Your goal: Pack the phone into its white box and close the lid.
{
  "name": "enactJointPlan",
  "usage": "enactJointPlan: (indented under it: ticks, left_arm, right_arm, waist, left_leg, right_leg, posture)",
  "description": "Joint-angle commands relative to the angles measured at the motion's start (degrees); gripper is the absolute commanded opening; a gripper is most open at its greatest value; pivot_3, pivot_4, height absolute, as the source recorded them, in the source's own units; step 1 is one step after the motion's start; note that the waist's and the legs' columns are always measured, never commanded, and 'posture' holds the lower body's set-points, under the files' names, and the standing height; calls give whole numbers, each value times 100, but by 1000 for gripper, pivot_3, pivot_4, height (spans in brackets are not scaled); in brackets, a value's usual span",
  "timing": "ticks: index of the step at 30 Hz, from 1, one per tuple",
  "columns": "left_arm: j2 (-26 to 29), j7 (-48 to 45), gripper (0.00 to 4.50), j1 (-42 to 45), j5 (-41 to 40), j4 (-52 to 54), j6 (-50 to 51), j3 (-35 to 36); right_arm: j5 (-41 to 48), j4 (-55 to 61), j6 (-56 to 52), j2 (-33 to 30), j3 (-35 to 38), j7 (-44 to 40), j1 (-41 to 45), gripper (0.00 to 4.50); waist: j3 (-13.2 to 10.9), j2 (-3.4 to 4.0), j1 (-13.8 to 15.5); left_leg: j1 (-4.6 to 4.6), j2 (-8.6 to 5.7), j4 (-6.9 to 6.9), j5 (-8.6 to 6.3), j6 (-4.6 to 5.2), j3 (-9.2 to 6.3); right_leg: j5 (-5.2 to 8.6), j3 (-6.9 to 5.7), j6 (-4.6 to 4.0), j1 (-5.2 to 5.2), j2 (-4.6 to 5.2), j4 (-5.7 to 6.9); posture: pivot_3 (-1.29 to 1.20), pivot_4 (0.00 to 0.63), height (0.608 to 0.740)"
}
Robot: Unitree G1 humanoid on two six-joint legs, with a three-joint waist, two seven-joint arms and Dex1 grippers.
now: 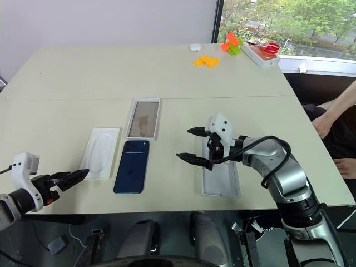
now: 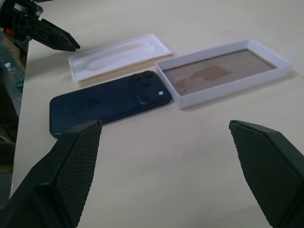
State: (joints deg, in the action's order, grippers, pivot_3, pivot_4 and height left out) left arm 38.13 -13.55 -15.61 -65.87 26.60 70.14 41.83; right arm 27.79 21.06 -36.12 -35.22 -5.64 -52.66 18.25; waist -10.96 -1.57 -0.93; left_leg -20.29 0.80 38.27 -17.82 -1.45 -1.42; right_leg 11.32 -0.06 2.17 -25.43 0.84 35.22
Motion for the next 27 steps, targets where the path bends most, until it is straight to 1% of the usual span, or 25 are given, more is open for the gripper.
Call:
enactJointPlan:
  ticks: [1, 6, 13, 14, 16, 18, 22, 23, 27]
  left_arm:
    - [88, 346, 4442, 105, -648, -175, 416, 97]
    - [109, 785, 4442, 422, -994, -539, 615, -120]
    - [88, 1055, 4442, 761, -1026, -874, 607, -408]
    - [79, 1062, 4206, 793, -1030, -869, 589, -445]
    - [37, 1134, 3550, 885, -1041, -903, 550, -524]
    - [18, 1149, 2584, 929, -1075, -953, 507, -548]
    - [35, 1143, 484, 913, -1110, -1009, 413, -530]
    - [29, 1125, 50, 902, -1142, -1008, 369, -494]
    - [40, 1231, 50, 850, -1259, -1036, 204, -393]
  right_arm:
    - [65, 287, 30, -27, -6, 6, 2, 4500]
    - [171, 478, -117, -9, -49, 32, 63, 4500]
    - [205, 743, -224, 8, -140, 81, 40, 4500]
    - [202, 771, -231, 12, -154, 91, 29, 4500]
    - [172, 815, -221, 17, -202, 112, 1, 4500]
    - [157, 843, -220, 24, -243, 138, -10, 4500]
    - [172, 858, -203, 13, -268, 156, -24, 4500]
    - [177, 856, -196, 11, -271, 155, -26, 4500]
    - [189, 845, -183, 17, -283, 142, -17, 4500]
  waist:
    - [-1, 1, -10]
    - [1, 4, 7]
    - [5, 13, 26]
    - [5, 13, 25]
    - [4, 14, 26]
    - [4, 14, 28]
    - [3, 11, 18]
    - [3, 11, 21]
    - [3, 11, 20]
  left_leg:
    - [1, 0, 0, 0, 0, 0]
    - [5, -4, 0, 0, 0, -5]
    - [6, -10, 0, 0, -1, -6]
    - [6, -10, 0, 0, -1, -6]
    - [6, -9, 0, 0, -1, -6]
    - [4, -10, 0, 1, -1, -6]
    - [1, -9, 0, 1, -1, -7]
    - [1, -9, 0, 1, -1, -7]
    - [1, -11, 0, 1, -1, -8]
  right_leg:
    - [0, 1, 0, 0, 0, 0]
    - [0, 3, -3, 1, 2, 1]
    - [0, 1, -5, 4, 5, 1]
    - [0, 2, -5, 4, 5, 1]
    - [1, 2, -5, 4, 5, 1]
    - [1, 2, -5, 4, 5, 1]
    - [0, 4, -6, 3, 11, -2]
    - [0, 4, -6, 2, 12, -2]
    - [0, 4, -6, 3, 17, -2]
  posture:
    - [0, 150, 732]
    - [0, 150, 732]
    - [0, 150, 732]
    - [0, 150, 732]
    - [0, 150, 732]
    - [0, 150, 732]
    - [0, 150, 732]
    - [0, 150, 732]
    - [0, 150, 732]
